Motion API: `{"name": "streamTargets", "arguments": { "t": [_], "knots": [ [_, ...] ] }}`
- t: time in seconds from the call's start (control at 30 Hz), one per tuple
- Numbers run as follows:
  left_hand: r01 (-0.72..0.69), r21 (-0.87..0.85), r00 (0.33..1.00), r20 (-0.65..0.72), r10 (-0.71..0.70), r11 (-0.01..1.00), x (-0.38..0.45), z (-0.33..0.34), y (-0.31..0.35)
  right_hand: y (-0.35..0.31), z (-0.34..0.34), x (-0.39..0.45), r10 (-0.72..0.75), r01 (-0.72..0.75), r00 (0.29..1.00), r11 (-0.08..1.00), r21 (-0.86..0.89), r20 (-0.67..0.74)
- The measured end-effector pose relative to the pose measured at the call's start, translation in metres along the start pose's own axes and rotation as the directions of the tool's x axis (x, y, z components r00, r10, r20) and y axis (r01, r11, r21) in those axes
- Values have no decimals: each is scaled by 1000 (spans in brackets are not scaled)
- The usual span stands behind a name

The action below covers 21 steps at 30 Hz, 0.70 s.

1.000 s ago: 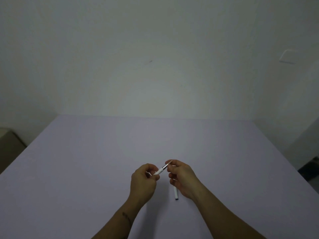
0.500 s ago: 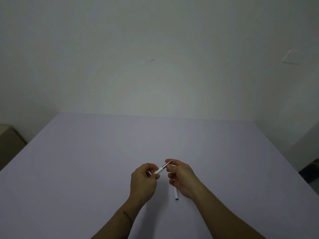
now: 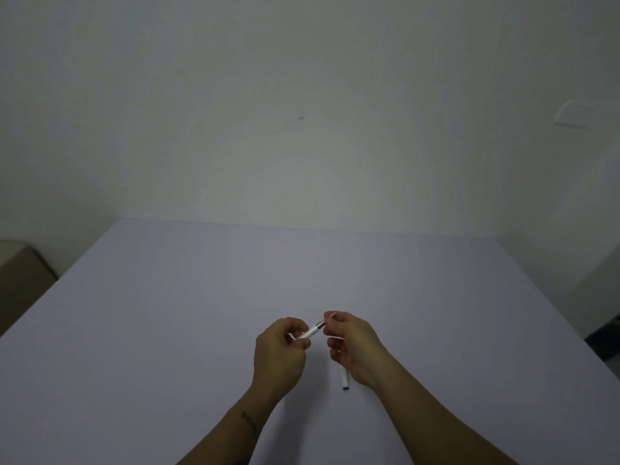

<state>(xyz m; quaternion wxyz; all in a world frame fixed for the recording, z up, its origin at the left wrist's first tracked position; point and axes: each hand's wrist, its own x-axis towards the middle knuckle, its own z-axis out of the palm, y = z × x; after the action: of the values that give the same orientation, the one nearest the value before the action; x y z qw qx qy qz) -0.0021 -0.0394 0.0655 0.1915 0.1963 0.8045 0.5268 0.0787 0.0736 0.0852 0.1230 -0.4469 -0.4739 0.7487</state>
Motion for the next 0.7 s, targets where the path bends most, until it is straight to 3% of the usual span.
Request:
{"name": "streamTargets", "arguments": {
  "t": [0.17,0.37,0.7],
  "knots": [
    [-17,3,1000,3,17,1000,-2,0,2,-3,1,-1,-28,27,999,999,-26,-20],
    [-31,-1,1000,-1,31,1000,-6,0,4,-2,-2,-4,44,-47,999,994,94,27],
    [-34,-8,999,-8,34,999,-8,-2,3,-1,-2,-3,27,-30,999,997,69,32]
  ]
}}
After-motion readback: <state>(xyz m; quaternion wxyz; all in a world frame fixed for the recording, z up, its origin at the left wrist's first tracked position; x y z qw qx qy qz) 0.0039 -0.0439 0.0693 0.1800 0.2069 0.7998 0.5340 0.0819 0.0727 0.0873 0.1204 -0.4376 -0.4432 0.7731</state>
